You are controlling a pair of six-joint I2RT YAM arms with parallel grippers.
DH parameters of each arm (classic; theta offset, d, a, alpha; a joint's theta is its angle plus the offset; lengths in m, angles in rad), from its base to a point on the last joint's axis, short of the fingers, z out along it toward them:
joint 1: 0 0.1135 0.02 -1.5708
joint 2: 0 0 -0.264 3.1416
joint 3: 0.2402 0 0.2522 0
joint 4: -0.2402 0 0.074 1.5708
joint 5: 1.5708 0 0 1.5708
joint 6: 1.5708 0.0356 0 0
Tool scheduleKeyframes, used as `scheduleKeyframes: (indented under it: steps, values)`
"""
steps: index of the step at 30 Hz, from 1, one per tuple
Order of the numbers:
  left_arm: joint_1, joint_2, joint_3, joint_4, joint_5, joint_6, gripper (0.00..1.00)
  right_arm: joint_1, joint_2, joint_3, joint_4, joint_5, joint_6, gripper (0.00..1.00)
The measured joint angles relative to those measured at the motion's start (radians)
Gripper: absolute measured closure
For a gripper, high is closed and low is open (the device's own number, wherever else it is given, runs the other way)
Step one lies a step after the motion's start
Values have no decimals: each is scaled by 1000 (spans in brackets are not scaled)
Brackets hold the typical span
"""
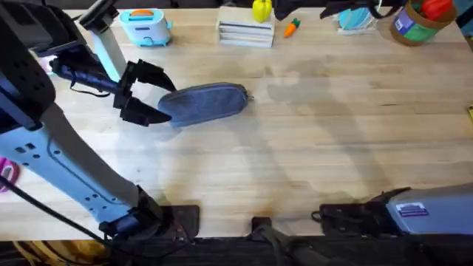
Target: Unzip the bag, pick up the pens from the table one at a time and place them inside, then zip the bag closed.
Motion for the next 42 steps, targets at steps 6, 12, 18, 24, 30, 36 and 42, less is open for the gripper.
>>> scheduleKeyframes:
  steps: [6, 12, 18, 24, 30, 36, 42]
  values:
    - [51, -88, 0, -8, 2, 0, 5, 0, -82, 0, -79, 23, -115, 4]
    - [82, -328, 0, -8, 3, -4, 5, 0, -194, 0, -159, 111, -182, 4]
    - [66, -657, 0, 22, 1, -235, 6, 0, -315, 2, -241, 150, -225, 4]
    - [66, -830, 0, 33, -1, -463, 6, 0, -320, 3, -302, 153, -225, 4]
    - [66, -944, 0, 59, -48, -797, 5, 0, -320, -8, -294, 150, -224, 4]
    - [66, -1001, 0, 140, -89, -1157, 6, 0, -320, -22, -294, 131, -213, 4]
    - [63, -1017, 0, 203, -111, -1441, 6, 0, -320, -22, -295, 126, -205, 4]
